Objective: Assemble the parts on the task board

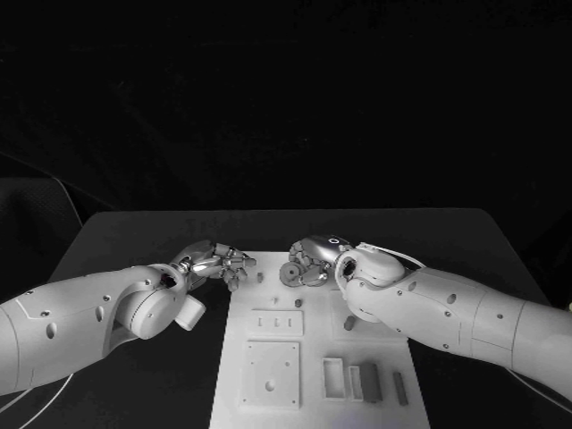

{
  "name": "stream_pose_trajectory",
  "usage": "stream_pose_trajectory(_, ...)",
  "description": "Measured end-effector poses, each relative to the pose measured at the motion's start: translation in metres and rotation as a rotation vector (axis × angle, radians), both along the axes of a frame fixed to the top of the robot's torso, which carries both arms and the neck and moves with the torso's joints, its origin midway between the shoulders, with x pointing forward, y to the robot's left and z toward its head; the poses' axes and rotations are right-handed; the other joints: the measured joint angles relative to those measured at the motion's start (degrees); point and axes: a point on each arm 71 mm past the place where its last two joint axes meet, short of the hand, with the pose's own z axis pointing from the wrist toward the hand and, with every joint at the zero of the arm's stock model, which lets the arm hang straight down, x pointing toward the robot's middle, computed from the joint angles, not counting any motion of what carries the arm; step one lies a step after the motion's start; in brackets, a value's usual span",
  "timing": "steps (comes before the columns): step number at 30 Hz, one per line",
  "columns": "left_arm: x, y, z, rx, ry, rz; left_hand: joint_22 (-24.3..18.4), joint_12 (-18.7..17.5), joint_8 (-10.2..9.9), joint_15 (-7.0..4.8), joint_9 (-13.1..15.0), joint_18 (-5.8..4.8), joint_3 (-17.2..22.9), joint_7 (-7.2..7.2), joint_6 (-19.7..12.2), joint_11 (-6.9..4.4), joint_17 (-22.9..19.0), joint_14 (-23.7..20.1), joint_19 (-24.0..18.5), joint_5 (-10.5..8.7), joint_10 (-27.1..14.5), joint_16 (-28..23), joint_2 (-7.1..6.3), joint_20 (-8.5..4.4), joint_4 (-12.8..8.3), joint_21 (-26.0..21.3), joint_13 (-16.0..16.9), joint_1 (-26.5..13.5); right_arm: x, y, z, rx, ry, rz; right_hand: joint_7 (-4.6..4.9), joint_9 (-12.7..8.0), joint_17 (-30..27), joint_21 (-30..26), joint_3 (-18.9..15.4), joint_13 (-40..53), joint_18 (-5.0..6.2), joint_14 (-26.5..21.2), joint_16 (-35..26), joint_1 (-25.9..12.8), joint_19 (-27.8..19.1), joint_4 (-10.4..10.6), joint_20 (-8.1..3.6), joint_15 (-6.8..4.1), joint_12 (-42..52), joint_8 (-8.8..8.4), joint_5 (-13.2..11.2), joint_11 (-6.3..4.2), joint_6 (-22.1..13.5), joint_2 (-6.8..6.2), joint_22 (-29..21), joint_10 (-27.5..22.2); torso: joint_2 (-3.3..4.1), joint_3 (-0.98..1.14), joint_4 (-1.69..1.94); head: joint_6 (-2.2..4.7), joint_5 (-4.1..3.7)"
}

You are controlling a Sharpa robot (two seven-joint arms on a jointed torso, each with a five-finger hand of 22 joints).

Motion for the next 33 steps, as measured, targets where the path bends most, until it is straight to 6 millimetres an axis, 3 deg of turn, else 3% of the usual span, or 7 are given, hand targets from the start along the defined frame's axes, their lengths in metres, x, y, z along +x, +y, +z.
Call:
stream_pose_trajectory(25, 0.0002, -0.0014, 0.0000, 0.000, 0.000, -0.002, -0.04, 0.00, 0.00, 0.00, 0.01, -0.08, 0.00, 0.00, 0.00, 0.00, 0.05, 0.00, 0.00, 0.00, 0.00, 0.00, 0.00, 0.00, 0.00, 0.00, 0.00, 0.00, 0.0010, 0.0009, -0.0022, -0.001, -0.005, -0.004, 0.00, 0.00, -0.09, 0.00, -0.10, -0.01, -0.01, 0.00, 0.00, 0.21, 0.00, -0.10, 0.00, 0.01, 0.00, 0.01, -0.22, 0.00, 0.00, 0.18, 0.04, 0.00, -0.02, 0.05, -0.09, -0.07, 0.15)
stream_pose_trajectory(28, 0.0003, -0.0015, 0.0000, 0.000, 0.000, -0.002, -0.04, 0.00, 0.00, 0.00, 0.01, -0.10, 0.00, 0.00, 0.00, 0.00, 0.05, 0.00, 0.00, 0.00, 0.00, 0.00, 0.00, 0.00, 0.00, 0.00, 0.00, 0.00, 0.0010, 0.0014, -0.0022, -0.001, -0.005, -0.004, 0.00, 0.00, -0.30, 0.00, -0.12, -0.01, 0.00, 0.02, 0.00, 0.43, 0.00, -0.11, 0.00, 0.02, 0.00, 0.01, -0.23, -0.25, 0.00, 0.01, 0.21, 0.25, -0.02, 0.05, -0.09, -0.09, 0.15)
stream_pose_trajectory(33, 0.0003, -0.0014, 0.0000, 0.000, 0.001, -0.002, -0.04, 0.00, 0.00, 0.00, 0.01, 0.34, 0.00, 0.00, 0.00, 0.00, 0.10, 0.00, 0.00, 0.00, 0.00, 0.00, 0.00, 0.00, 0.00, 0.00, 0.00, 0.00, 0.0012, 0.0011, -0.0019, -0.001, -0.006, -0.007, -0.10, 0.03, -1.13, 0.00, -0.92, -0.29, 0.00, -0.17, 0.00, -0.11, 0.00, 0.13, 0.00, -0.10, 0.00, 0.01, -0.23, -0.32, 0.96, -1.79, 0.35, 0.33, -0.02, 0.02, -0.09, -0.10, 0.14)
